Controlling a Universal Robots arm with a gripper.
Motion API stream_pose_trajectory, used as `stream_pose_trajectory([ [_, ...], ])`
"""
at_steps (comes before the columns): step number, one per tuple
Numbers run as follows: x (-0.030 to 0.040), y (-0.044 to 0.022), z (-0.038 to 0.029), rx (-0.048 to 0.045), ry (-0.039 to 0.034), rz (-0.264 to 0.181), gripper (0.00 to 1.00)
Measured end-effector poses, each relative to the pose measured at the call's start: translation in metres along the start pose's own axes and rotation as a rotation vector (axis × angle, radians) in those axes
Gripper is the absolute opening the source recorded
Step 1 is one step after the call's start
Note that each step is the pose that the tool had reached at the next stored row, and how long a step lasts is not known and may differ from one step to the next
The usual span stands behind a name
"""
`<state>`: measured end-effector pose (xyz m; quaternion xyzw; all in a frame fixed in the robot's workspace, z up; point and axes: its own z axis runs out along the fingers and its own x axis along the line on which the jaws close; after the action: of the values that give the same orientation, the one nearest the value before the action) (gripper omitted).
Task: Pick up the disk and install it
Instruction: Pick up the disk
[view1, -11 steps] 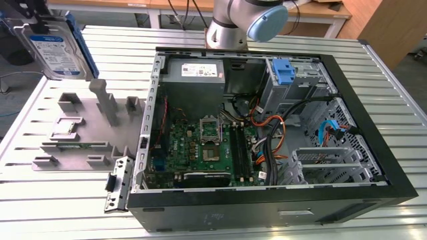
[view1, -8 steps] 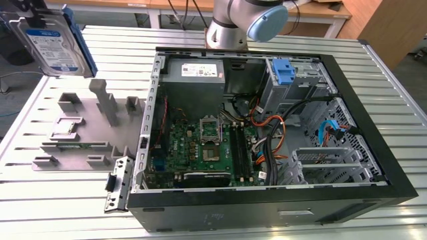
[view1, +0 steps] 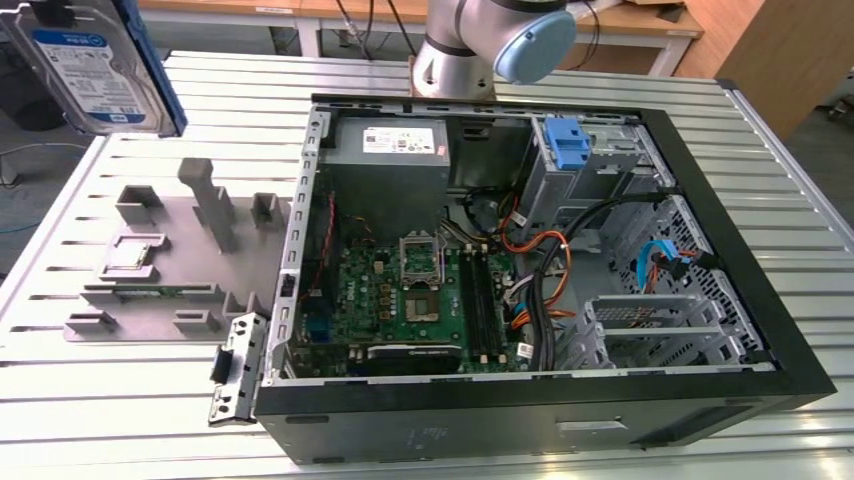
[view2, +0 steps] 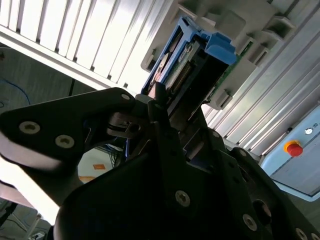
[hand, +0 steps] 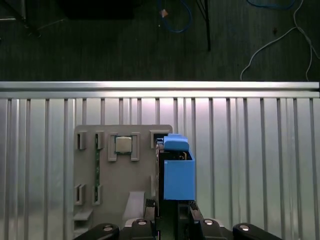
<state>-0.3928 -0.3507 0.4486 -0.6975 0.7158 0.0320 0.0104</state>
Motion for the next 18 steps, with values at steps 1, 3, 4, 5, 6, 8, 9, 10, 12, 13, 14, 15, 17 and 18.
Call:
stream_pose_trajectory([
  [1,-0.0002,0.0001,-0.0026,0.0000,0.0000,0.000,0.35],
  [3,-0.0005,0.0002,-0.0077,0.0001,-0.0001,0.000,0.35],
  [4,-0.0006,0.0003,-0.0102,-0.0001,0.0000,0.000,0.35],
  [5,-0.0007,0.0004,-0.0121,-0.0001,0.0000,0.000,0.35],
  [6,-0.0008,0.0004,-0.0133,0.0000,0.0000,0.000,0.35],
  [8,-0.0008,0.0005,-0.0139,0.0000,-0.0001,0.000,0.35],
  [9,-0.0008,0.0004,-0.0139,0.0001,-0.0001,0.000,0.35],
  [10,-0.0009,0.0004,-0.0139,0.0001,-0.0001,0.000,0.35],
  [12,-0.0009,0.0004,-0.0141,-0.0001,0.0000,0.000,0.35],
  [13,-0.0009,0.0004,-0.0141,-0.0001,0.0000,0.000,0.35],
  [14,-0.0009,0.0004,-0.0141,0.0000,-0.0001,0.000,0.35],
  [15,-0.0009,0.0004,-0.0141,0.0000,-0.0001,0.000,0.35],
  [17,-0.0009,0.0005,-0.0151,-0.0003,0.0001,0.000,0.35],
  [18,-0.0010,0.0005,-0.0163,-0.0001,0.0000,0.000,0.35],
])
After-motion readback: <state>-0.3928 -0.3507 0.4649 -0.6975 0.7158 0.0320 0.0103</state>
